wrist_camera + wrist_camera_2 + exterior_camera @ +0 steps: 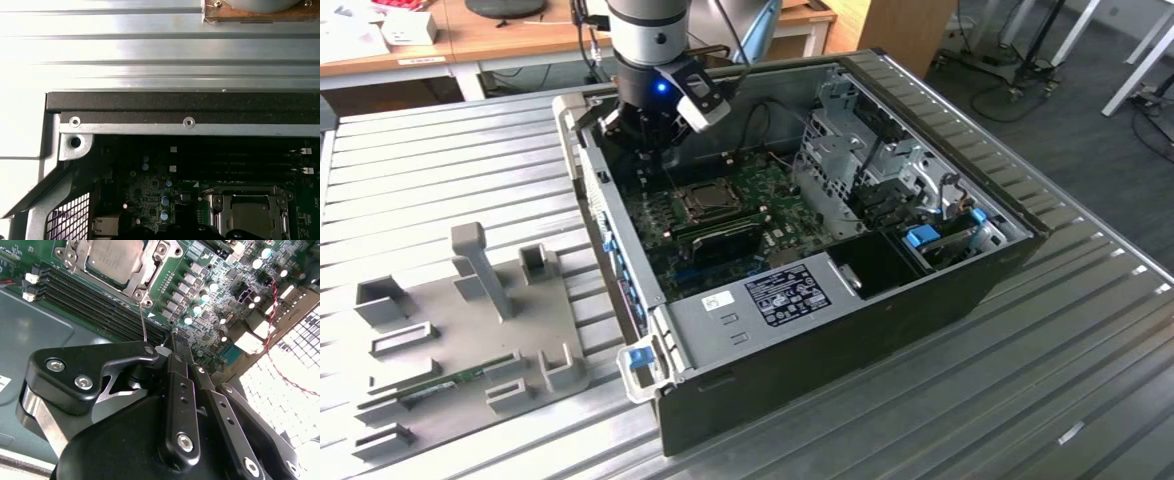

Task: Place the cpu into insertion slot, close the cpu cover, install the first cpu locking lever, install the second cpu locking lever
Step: 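Install the first cpu locking lever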

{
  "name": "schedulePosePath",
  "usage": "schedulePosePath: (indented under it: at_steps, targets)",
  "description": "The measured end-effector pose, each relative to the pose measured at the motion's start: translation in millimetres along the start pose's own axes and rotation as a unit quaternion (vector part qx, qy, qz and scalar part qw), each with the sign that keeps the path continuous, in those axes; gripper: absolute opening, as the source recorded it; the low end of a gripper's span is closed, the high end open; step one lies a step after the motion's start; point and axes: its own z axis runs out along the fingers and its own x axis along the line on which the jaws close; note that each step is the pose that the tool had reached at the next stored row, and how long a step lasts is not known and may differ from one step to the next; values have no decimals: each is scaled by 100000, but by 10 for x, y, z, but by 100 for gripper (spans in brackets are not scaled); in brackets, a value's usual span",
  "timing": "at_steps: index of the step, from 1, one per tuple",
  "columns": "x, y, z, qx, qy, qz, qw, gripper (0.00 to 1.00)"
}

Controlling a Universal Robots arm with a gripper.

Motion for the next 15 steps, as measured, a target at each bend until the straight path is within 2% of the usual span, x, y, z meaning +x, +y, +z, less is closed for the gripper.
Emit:
schedulePosePath:
  at_steps: [8,15]
  targets:
    - [0,5,3,-2,7,2,100000,10]
    - [0,33,7,-29,6,1,100000,10]
